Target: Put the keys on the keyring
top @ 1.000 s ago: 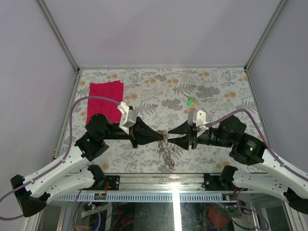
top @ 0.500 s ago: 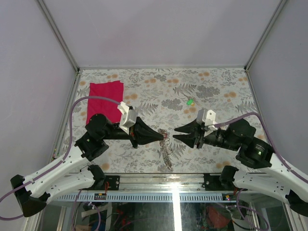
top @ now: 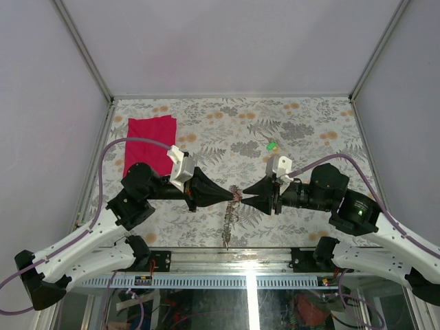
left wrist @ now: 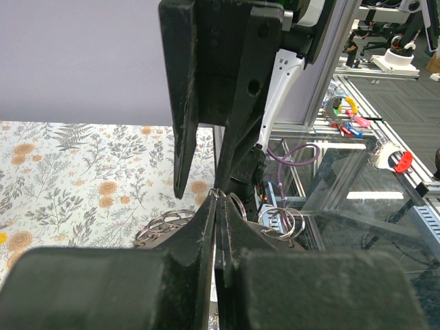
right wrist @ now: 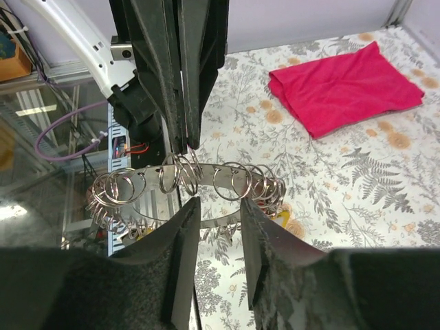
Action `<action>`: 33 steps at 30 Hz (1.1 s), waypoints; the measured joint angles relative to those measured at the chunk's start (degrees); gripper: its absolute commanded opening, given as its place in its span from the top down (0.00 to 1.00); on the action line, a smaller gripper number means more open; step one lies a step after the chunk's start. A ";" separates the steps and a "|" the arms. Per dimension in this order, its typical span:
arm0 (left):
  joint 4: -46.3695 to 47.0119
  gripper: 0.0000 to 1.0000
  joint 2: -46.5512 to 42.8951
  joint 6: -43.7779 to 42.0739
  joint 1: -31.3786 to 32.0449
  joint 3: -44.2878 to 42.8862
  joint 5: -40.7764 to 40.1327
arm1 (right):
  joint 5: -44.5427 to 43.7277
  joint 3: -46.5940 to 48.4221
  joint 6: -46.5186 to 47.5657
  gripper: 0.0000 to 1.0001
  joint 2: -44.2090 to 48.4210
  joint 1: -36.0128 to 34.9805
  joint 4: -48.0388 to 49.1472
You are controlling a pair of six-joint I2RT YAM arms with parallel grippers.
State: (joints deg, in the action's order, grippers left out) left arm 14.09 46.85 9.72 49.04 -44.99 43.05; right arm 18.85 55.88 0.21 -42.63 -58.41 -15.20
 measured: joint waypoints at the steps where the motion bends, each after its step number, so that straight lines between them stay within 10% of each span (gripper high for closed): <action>1: 0.00 1.00 0.00 0.00 0.00 0.00 0.00 | 0.35 -0.02 -0.13 0.61 -0.50 0.00 -0.02; 33: -0.85 1.00 0.00 -0.57 0.00 -0.22 -0.98 | 4.33 -0.26 -2.78 0.59 0.52 0.00 0.35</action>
State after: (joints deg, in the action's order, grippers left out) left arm 13.23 46.85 9.15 49.04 -45.21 42.06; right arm 23.18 55.61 -2.57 -42.11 -58.41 -14.85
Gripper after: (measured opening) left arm 0.011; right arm 0.385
